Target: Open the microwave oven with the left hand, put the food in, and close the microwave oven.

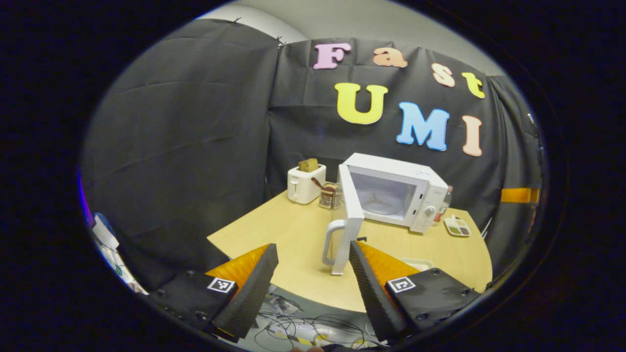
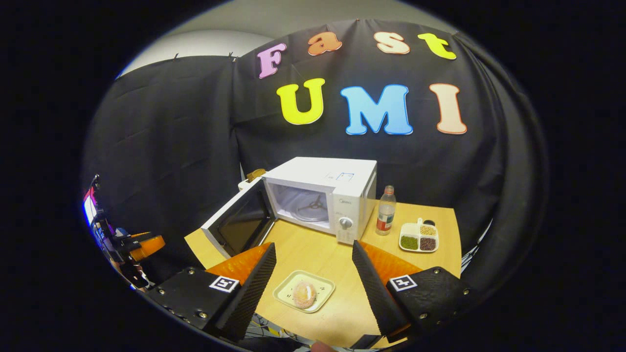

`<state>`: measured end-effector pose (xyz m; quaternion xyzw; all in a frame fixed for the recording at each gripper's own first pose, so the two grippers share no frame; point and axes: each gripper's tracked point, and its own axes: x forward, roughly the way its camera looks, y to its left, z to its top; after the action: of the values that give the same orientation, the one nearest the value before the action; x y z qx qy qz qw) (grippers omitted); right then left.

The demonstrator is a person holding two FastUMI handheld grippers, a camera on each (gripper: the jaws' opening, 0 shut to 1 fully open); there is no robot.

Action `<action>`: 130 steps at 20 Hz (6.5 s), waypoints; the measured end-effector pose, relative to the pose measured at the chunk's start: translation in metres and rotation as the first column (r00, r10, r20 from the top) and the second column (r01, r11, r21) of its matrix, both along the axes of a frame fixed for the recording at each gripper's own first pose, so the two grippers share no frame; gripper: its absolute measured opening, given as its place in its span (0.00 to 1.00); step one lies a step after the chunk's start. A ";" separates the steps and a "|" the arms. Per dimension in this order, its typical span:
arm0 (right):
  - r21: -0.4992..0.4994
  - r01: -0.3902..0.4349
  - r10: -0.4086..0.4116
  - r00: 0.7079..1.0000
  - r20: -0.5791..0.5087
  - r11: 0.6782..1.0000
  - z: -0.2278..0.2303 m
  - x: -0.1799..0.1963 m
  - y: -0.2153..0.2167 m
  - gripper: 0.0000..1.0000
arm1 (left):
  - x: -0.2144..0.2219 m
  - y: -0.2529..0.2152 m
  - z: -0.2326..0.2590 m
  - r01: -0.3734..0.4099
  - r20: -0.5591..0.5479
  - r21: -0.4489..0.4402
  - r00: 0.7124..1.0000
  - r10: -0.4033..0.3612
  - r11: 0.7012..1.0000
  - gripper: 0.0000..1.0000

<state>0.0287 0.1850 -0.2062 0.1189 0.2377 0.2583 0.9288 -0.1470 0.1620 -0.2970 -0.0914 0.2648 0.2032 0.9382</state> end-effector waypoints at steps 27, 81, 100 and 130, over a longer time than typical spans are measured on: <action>-0.281 -0.178 0.020 0.874 -0.486 0.943 -0.271 0.003 0.127 0.96 | 0.076 0.061 0.070 0.204 0.221 -0.167 0.961 -0.165 0.965 0.95; 0.552 0.795 -0.384 0.606 -0.697 0.252 -0.167 0.368 0.280 0.55 | 0.101 0.119 0.013 0.171 0.017 -0.169 0.985 -0.170 0.971 0.95; 0.512 0.818 -0.394 0.574 -0.717 0.261 -0.193 0.362 0.282 0.86 | 0.091 0.123 0.003 0.168 -0.008 -0.183 0.985 -0.172 0.969 0.95; -0.045 0.029 -0.029 1.000 0.006 0.999 -0.030 0.070 0.131 0.86 | 0.075 0.105 0.032 0.229 0.219 -0.188 0.958 -0.187 0.955 0.95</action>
<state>0.0984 0.3157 -0.2363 0.1008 0.2392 0.2399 0.9355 -0.0717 0.2666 -0.2650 -0.1820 0.1980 0.0633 0.9611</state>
